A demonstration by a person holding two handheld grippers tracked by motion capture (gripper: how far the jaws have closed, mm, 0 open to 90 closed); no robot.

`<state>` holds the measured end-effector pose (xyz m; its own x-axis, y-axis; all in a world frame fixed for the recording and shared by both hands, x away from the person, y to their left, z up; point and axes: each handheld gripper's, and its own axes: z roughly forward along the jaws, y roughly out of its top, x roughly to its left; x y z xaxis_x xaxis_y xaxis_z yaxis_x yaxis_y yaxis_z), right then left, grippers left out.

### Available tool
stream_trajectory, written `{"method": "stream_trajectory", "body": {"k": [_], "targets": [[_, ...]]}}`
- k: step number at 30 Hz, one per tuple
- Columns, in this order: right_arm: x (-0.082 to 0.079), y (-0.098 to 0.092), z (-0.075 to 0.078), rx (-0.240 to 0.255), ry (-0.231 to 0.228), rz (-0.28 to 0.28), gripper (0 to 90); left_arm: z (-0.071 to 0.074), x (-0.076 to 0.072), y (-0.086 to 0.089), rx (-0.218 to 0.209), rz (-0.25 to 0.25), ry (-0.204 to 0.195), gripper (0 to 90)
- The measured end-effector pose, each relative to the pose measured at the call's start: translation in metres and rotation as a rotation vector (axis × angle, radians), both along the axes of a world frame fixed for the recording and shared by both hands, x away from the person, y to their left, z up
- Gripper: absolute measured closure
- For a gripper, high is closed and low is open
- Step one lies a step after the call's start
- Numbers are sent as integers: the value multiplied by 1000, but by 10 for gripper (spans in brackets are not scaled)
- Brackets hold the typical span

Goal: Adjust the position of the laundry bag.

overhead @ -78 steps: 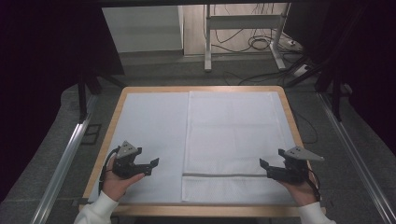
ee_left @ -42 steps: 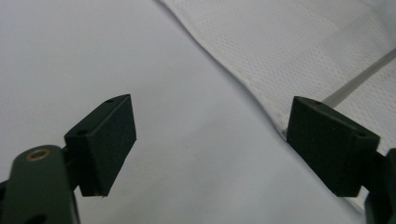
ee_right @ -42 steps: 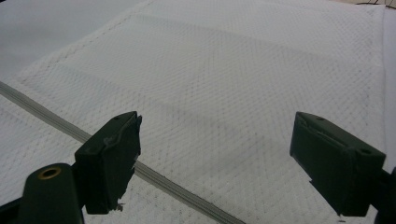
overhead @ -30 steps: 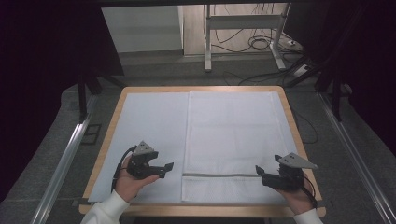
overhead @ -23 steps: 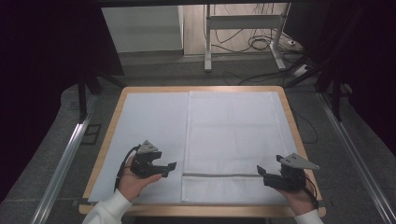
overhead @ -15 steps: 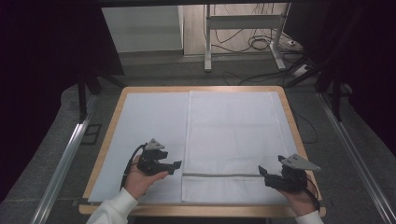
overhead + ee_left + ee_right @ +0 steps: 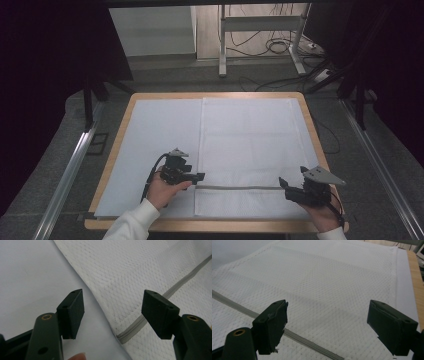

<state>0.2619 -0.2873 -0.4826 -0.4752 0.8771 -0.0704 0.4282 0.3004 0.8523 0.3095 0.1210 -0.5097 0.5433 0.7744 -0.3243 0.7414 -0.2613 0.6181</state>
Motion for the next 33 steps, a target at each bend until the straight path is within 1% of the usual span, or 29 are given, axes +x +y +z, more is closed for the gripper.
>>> {"method": "stream_trajectory", "body": {"k": [1,3,4,5,6,11,13,14,19,20,24,26,29,31,33], "targets": [[0,-1,1,2,-4,-4,160,-1,1,0,-2,4,6,358],[0,-1,1,4,-8,-9,160,-2,3,0,-18,7,21,432],[0,-2,1,4,-10,-9,160,-3,4,-1,-31,10,33,439],[-1,-2,1,3,-13,-10,160,-3,4,-1,-31,10,33,437],[-1,-2,2,2,-15,-10,160,-4,5,-1,-33,7,41,435],[-1,-1,2,-5,-20,-10,160,-8,7,-4,-23,21,57,430],[-1,-1,3,-8,-22,-10,159,-10,7,-5,-16,30,47,446],[-1,-1,3,-8,-23,-11,160,-10,6,-6,-10,32,42,479],[-1,-1,3,-9,-26,-11,160,-14,6,-8,0,25,46,567],[-1,-1,3,-8,-27,-12,160,-15,6,-8,-2,24,50,578],[-2,-1,4,-7,-31,-13,159,-18,6,-10,11,19,53,618],[-2,-1,4,-7,-33,-14,160,-19,5,-11,22,19,44,643],[-2,-1,4,-7,-32,-14,160,-19,5,-12,25,23,34,678],[-2,-1,4,-8,-32,-13,160,-19,5,-12,32,21,27,718],[-2,-1,4,-7,-34,-13,159,-20,6,-12,26,15,28,771]]}}
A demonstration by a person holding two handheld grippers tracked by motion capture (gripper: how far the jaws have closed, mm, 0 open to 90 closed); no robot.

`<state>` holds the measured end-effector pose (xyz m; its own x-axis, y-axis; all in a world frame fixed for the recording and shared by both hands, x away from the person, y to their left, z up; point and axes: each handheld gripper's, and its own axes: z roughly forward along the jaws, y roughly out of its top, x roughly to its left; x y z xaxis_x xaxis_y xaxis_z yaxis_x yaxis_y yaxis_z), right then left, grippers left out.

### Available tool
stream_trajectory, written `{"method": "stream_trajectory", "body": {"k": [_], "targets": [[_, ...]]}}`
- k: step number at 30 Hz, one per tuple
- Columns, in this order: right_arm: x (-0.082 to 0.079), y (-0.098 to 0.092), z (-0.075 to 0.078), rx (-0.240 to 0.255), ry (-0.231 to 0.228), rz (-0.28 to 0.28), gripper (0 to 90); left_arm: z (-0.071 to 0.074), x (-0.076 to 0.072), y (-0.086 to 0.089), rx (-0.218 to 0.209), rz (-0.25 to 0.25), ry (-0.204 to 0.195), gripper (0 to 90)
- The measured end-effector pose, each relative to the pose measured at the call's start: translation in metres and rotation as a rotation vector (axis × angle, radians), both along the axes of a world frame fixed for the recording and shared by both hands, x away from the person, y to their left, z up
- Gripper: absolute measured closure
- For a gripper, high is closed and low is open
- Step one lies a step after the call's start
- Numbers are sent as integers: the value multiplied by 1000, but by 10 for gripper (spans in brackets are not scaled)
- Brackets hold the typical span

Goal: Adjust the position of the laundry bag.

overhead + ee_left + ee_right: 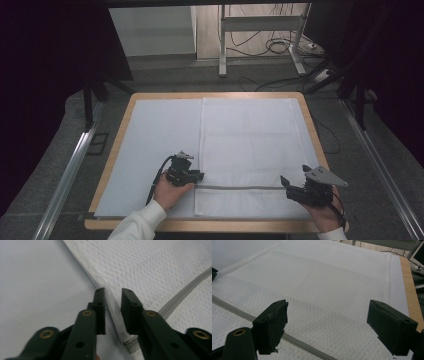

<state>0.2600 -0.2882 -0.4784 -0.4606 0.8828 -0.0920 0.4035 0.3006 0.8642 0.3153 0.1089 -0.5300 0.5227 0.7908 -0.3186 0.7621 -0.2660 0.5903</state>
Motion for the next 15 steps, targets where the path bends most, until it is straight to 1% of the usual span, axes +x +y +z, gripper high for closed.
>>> {"method": "stream_trajectory", "body": {"k": [2,5,8,12,15], "targets": [[0,0,0,2,0,0,160,0,0,0,13,-19,-6,817],[1,-1,0,1,4,-2,159,-1,0,-1,10,-25,-8,860],[2,-2,1,1,12,-5,160,-1,0,-1,5,-29,-8,879],[4,-3,0,-11,37,-11,164,-1,0,-1,2,-35,-10,888],[7,-7,1,0,58,-20,193,-1,0,0,-3,-38,-10,890]]}}
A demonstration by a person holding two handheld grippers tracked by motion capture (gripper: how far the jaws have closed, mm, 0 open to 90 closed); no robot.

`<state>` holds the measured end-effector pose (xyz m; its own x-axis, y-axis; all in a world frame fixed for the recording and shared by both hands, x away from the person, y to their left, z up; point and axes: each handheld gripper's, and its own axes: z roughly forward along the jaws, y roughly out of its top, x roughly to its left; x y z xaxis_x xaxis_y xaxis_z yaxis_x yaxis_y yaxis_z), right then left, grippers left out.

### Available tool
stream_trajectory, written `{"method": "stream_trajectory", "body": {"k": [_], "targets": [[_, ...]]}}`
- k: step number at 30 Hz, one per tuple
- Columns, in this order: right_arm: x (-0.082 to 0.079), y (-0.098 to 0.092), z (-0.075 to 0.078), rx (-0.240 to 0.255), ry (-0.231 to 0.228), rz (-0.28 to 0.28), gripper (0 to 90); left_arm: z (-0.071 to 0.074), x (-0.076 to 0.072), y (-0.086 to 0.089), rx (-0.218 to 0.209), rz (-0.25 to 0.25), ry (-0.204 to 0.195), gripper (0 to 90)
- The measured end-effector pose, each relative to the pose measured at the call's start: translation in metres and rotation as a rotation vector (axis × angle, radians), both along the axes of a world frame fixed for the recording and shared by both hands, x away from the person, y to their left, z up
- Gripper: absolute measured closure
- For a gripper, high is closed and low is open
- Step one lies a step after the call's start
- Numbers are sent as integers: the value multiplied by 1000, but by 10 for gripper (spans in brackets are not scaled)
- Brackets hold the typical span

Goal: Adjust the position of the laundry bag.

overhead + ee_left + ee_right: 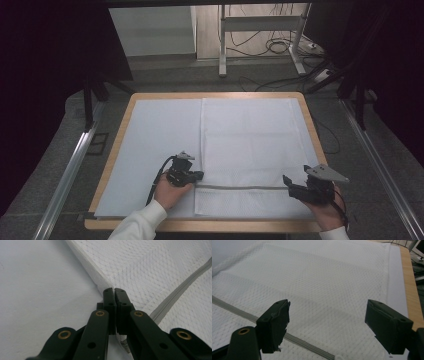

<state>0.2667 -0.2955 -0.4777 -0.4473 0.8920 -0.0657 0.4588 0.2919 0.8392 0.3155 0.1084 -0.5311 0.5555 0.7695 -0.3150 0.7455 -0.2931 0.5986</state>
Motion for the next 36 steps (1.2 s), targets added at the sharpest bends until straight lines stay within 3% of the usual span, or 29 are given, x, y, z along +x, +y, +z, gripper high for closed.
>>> {"method": "stream_trajectory", "body": {"k": [6,14,27,32,36], "targets": [[5,-10,2,11,27,-26,195,0,0,0,-3,-4,-4,891],[20,-32,4,48,135,-79,204,0,0,2,-25,-2,1,891],[51,-41,5,35,281,-102,231,0,1,4,-40,-11,5,895],[75,-41,-6,16,352,-156,258,1,1,4,-36,-18,-3,895],[78,-45,-14,14,368,-170,297,1,2,4,-39,-20,-1,895]]}}
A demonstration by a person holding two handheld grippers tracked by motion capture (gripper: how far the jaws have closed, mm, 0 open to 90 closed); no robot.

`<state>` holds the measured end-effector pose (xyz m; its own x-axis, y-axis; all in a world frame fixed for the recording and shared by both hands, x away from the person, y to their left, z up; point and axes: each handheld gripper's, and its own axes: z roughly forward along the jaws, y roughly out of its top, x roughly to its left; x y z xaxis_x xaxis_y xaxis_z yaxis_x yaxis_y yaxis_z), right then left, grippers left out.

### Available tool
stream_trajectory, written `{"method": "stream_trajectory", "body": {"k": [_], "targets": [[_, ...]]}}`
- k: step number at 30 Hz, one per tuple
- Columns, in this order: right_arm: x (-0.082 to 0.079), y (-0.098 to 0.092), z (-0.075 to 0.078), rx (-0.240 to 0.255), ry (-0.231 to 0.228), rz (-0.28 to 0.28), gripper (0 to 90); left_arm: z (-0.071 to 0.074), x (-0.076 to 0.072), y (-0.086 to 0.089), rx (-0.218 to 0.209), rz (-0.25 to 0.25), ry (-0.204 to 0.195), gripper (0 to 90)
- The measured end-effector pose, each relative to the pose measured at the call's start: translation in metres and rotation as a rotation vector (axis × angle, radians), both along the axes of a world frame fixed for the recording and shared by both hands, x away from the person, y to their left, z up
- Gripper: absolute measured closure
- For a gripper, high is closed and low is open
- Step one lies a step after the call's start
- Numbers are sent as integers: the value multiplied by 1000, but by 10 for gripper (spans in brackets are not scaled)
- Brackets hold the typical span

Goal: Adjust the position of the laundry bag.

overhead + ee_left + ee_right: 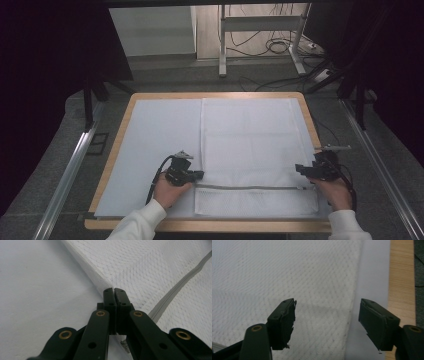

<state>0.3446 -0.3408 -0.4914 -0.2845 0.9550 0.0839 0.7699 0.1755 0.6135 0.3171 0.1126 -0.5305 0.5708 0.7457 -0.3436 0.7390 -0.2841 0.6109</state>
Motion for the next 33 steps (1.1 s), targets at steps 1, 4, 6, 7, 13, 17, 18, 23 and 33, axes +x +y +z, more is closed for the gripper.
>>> {"method": "stream_trajectory", "body": {"k": [1,4,6,7,13,17,18,23,33], "targets": [[-1,-2,0,5,-1,-6,303,0,0,0,1,-1,1,895],[-2,-8,0,14,12,-16,318,0,0,-1,-1,4,-2,895],[-2,-9,0,13,29,-14,331,1,-1,-1,-2,4,-2,896],[-2,-9,-1,10,36,-13,344,1,-1,-1,-3,6,-2,895],[-5,-12,-3,10,60,-16,392,0,0,-2,-1,4,1,895],[-7,-13,-5,11,81,-5,456,1,-1,-1,3,0,-3,895],[-7,-13,-6,8,86,-1,472,1,-1,-1,3,0,-4,895],[-8,-12,-6,-4,101,-2,555,1,0,-1,6,-4,-4,895],[-9,-4,-7,-101,69,26,825,2,0,-2,7,-6,-6,895]]}}
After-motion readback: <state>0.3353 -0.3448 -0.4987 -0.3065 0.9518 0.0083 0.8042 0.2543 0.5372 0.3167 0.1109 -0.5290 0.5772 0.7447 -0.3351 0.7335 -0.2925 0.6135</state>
